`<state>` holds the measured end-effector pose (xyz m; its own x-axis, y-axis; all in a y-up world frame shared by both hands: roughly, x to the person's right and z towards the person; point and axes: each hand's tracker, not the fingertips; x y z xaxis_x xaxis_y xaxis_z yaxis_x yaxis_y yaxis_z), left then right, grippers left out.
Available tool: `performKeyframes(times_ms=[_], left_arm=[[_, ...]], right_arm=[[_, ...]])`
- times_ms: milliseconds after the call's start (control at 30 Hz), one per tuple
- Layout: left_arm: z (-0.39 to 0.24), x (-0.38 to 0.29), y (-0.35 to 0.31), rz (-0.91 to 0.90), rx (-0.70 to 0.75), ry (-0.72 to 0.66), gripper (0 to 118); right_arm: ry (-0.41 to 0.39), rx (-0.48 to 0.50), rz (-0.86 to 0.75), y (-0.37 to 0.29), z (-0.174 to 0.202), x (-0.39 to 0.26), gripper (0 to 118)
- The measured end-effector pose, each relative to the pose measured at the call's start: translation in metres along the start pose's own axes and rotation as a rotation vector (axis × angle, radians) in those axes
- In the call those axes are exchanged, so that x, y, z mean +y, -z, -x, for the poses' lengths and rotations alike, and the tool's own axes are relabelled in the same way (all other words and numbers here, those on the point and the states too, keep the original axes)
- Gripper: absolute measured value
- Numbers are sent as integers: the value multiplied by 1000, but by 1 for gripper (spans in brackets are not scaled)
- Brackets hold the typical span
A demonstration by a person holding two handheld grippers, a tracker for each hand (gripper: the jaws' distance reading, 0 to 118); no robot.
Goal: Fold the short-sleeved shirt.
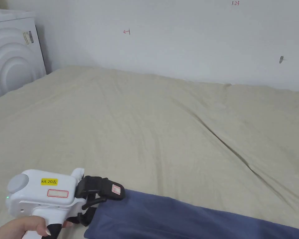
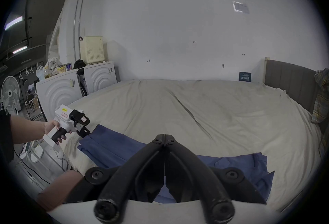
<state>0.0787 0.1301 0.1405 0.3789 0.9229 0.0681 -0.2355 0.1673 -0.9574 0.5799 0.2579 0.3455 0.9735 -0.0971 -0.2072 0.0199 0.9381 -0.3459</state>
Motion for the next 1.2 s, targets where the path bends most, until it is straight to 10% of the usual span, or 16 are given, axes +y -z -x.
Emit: performKeyframes(times_ms=[233, 267, 333, 867, 1200], left_arm=[[11, 13, 10, 25, 105, 56, 115], [-11, -12, 18, -9, 142, 57, 97], [-20, -22, 26, -75, 356, 158, 5], [-112, -7, -29, -85, 1133, 522, 5], [-195, -44, 105, 127, 794, 598, 5]], right_arm=[[78, 38, 58, 7, -12, -9, 0], [88, 42, 70, 8, -13, -11, 0], [114, 44, 100, 8, -13, -12, 0], [73, 136, 47, 2, -15, -4, 0], [84, 136, 49, -13, -31, -13, 0]])
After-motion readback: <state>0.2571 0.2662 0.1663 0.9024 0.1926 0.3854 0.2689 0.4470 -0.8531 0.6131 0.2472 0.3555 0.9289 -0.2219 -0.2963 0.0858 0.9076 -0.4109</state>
